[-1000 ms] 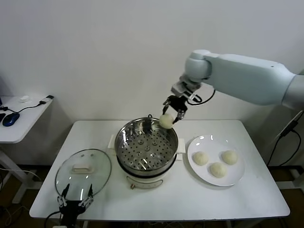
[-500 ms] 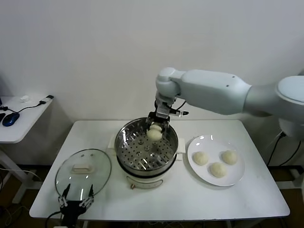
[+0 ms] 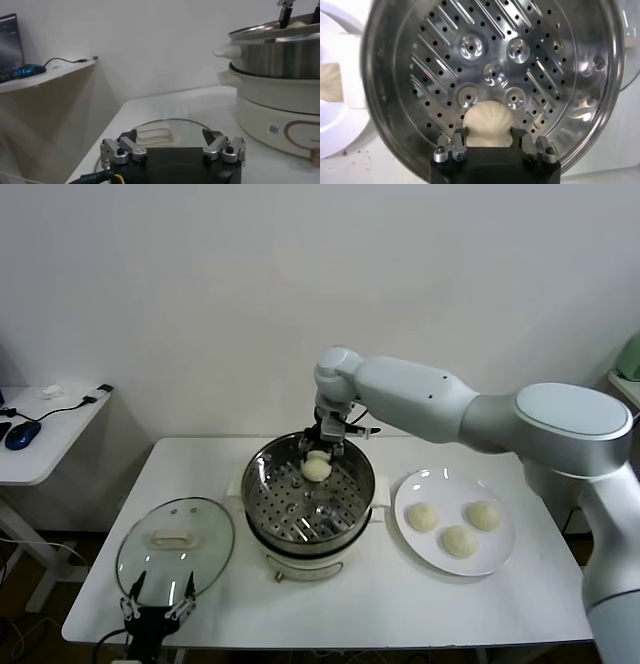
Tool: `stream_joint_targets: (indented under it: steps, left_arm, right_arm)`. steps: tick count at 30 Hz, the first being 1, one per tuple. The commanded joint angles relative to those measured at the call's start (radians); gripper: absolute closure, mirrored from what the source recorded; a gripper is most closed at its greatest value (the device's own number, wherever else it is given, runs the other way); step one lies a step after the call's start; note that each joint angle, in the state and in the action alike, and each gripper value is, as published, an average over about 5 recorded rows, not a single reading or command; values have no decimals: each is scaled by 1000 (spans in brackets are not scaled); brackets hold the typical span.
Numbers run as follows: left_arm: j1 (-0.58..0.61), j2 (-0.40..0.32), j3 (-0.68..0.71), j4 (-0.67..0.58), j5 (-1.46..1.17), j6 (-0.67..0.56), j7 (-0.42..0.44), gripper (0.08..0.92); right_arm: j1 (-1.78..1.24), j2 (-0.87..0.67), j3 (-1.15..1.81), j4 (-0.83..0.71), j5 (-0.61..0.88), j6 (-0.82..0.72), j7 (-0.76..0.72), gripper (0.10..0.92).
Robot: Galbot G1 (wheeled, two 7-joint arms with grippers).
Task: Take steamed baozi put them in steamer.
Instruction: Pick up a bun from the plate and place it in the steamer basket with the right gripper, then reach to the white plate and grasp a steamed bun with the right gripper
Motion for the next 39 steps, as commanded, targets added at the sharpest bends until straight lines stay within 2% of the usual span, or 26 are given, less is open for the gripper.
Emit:
stream_joint_targets:
  steps: [1,6,12,15,17,19,23,29,34,39]
  left_arm:
    - [-1,-1,0,2,-1,0,-2,177]
    - [-4,-3,1,3,-1,0,-3,177]
    - [-5,-7,7,0,2,2,-4,177]
    - [-6,-8,13,0,3,4,-6,177]
    - [-8,-9,16,0,3,5,-9,177]
    - [-11,-9,19,0,1,5,-13,177]
    - [-16,-9,20,2,-3,4,-19,177]
    - [-23,-7,19,10,-4,2,-20,177]
    - [-25,-7,16,11,-8,1,-20,177]
    - [-24,-6,12,10,-14,0,-20,177]
  right_arm:
    - [-29,26,15,-76,-7,31,26,301]
    - [41,-25,-17,10,123,4,-13,210]
    - [241,-149,-106,145,421,-62,-136,203]
    - [356,-225,-207,189,635,-143,-177,202]
    - [427,-288,-299,227,790,-243,-183,202]
    - [480,-360,-374,273,882,-368,-168,203]
    - [532,-498,-479,378,896,-600,-93,203]
    - [497,-654,-562,511,872,-823,-9,203]
    - [407,-727,-575,572,889,-937,53,202]
    - [250,-736,-506,532,895,-1000,105,203]
